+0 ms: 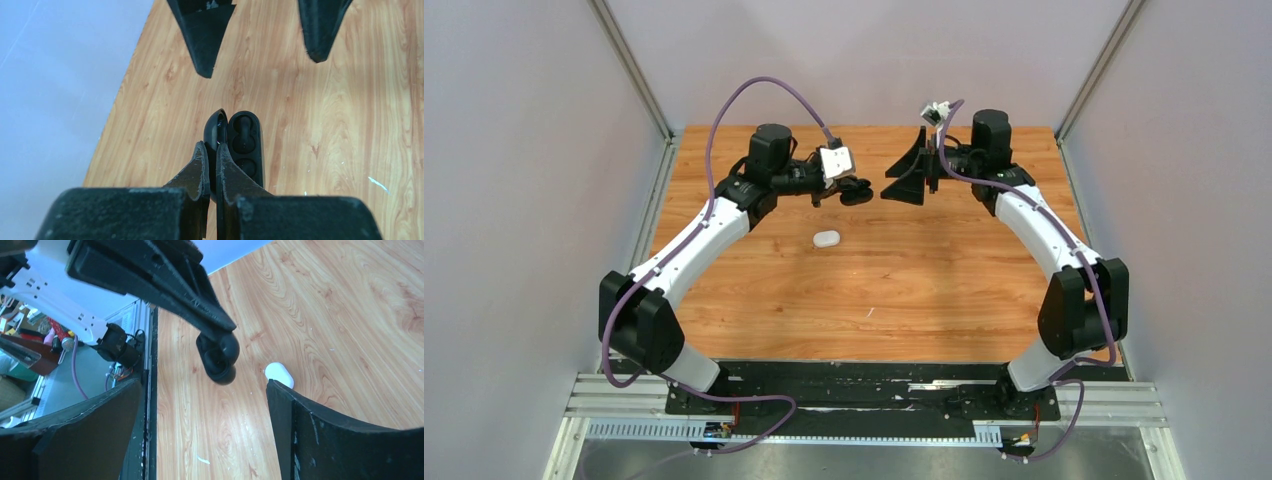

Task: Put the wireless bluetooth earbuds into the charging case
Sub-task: Adjust the left earbud in the left side groove of the charging case, then pass from the left arm to the right

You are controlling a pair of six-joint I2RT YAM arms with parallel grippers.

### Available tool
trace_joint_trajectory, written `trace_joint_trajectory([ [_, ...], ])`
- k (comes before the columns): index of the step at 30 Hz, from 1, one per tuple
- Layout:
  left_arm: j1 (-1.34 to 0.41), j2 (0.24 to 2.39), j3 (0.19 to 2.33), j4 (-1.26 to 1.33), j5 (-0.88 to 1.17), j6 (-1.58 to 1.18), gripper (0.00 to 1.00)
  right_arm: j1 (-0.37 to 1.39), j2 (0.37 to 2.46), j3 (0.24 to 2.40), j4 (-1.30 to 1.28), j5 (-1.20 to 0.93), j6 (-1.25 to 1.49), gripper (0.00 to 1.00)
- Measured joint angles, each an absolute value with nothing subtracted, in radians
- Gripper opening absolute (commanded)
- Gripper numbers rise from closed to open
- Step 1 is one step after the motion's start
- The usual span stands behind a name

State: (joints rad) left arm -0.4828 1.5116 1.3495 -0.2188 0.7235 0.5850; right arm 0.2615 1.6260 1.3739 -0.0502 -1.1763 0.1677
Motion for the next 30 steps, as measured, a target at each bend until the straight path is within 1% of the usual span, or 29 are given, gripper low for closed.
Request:
trace_joint_trajectory([
  [5, -0.471, 1.512, 1.358, -0.194, 0.748, 0.519, 0.0, 0.251, 1.608, 1.341, -0.049, -1.242, 0.097, 0.78],
  [8, -0.461, 1.52, 1.389, -0.175, 0.782, 0.474, 0.0, 0.259, 1.617, 1.347, -0.048, -1.28, 0.057, 0.74],
  [14, -0.443, 1.555, 1.468, -0.152, 0.849, 0.392, 0.0, 0.287, 1.676, 1.436, -0.044, -1.32, 0.016, 0.63],
  [22, -0.435, 1.567, 1.48, -0.153, 0.882, 0.34, 0.0, 0.302, 1.715, 1.452, 0.084, -1.336, 0.141, 0.45],
  [30, -0.435, 1.567, 1.48, -0.146, 0.879, 0.326, 0.0, 0.302, 1.742, 1.452, 0.17, -1.335, 0.244, 0.33],
])
